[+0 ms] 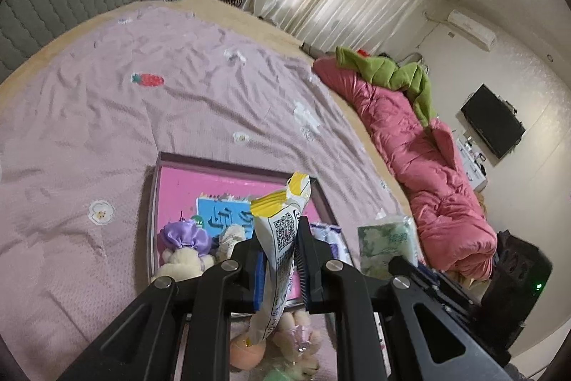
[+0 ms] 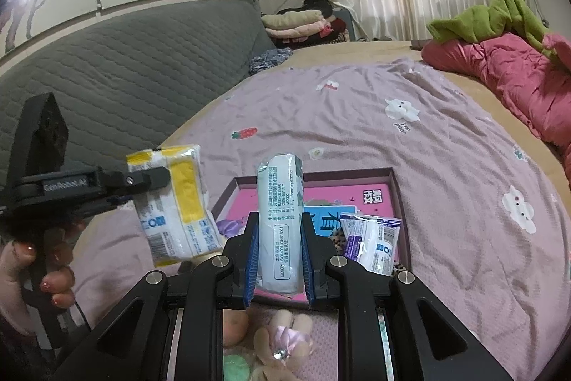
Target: Organize soft objects
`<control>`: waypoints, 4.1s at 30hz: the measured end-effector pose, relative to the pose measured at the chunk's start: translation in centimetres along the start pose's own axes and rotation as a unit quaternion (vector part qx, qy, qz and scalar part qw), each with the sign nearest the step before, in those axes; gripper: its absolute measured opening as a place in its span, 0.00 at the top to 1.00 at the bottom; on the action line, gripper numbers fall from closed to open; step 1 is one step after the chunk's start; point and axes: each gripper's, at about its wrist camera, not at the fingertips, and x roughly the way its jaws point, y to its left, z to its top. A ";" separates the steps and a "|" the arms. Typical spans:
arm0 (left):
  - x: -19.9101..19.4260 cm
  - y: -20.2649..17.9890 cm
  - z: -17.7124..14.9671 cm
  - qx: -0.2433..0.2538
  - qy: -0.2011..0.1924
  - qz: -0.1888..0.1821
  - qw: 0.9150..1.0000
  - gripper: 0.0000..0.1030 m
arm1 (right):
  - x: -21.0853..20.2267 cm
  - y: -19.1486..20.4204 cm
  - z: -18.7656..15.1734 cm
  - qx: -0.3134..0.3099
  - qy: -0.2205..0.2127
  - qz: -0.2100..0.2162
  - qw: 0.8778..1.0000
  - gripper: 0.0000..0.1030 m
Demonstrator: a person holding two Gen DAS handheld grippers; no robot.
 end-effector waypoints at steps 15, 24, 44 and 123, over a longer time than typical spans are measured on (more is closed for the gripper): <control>6.4 3.3 -1.3 -0.006 0.065 0.025 0.998 0.85 | 4.1 -1.1 -0.7 0.021 0.028 0.000 0.999 0.80; 8.4 4.1 -1.5 0.003 0.081 0.028 0.996 0.85 | 7.1 -1.0 -1.6 0.031 0.046 -0.001 0.998 0.80; 11.5 4.5 -1.8 0.003 0.103 0.023 0.994 0.85 | 11.1 -1.6 -4.8 0.049 0.098 -0.024 0.994 0.80; 11.9 3.9 -1.8 0.081 0.099 0.166 0.978 0.62 | 7.3 -0.3 -4.3 -0.015 0.067 -0.091 0.993 0.51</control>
